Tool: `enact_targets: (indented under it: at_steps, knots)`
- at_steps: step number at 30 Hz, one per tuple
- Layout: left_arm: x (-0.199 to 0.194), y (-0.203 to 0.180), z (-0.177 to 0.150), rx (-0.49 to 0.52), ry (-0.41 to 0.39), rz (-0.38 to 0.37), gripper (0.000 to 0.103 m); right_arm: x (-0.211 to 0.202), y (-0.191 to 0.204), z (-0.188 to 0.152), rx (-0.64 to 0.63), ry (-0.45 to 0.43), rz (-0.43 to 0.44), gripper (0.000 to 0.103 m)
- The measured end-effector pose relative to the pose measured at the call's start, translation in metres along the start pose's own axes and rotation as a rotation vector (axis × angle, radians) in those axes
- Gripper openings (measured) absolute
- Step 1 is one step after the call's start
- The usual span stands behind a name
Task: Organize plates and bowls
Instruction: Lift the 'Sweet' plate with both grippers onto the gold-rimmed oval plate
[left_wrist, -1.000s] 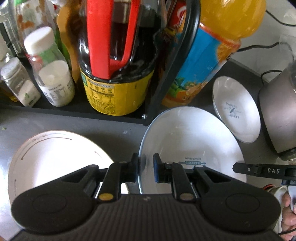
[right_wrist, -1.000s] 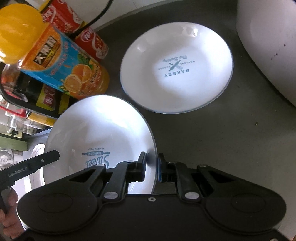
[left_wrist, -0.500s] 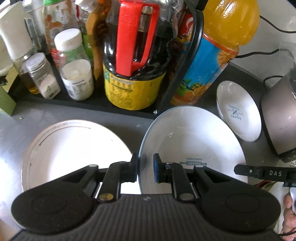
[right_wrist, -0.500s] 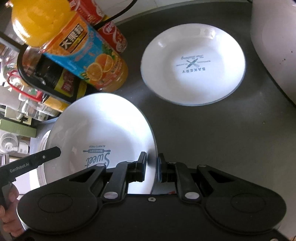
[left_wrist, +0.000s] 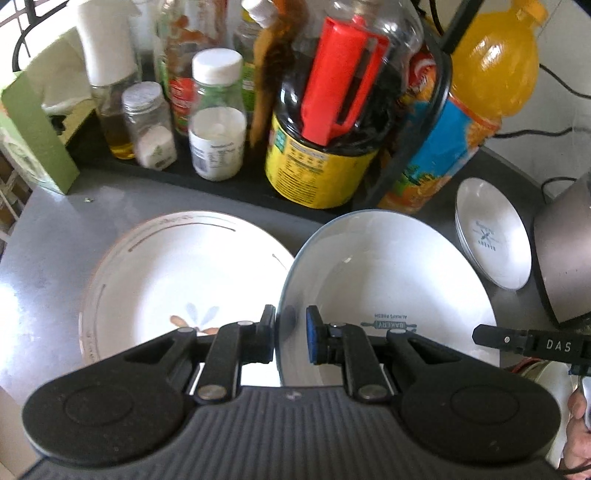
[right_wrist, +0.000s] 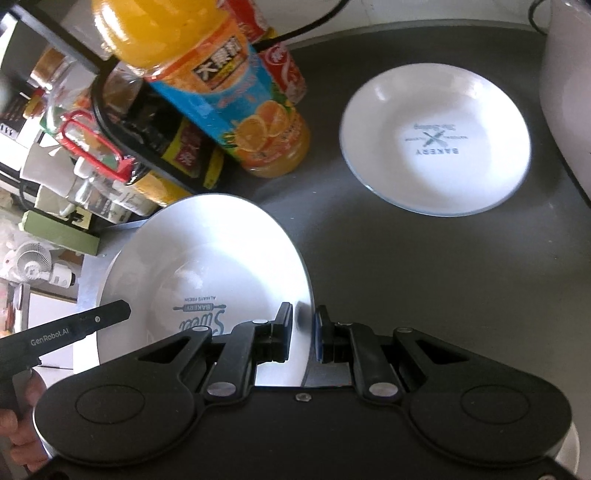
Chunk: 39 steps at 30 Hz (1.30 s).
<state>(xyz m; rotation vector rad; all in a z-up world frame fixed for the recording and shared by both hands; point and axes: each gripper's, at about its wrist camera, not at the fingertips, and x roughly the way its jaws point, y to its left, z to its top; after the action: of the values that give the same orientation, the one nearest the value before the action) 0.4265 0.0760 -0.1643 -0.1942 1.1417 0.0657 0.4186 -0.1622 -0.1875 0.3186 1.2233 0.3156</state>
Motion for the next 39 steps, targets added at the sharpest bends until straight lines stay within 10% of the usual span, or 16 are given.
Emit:
enact_targets:
  at_steps: [39]
  knots:
    - [-0.002, 0.140, -0.011, -0.222, 0.015, 0.122, 0.015, 0.066, 0.125, -0.006, -0.180, 0.122, 0.039, 0.013]
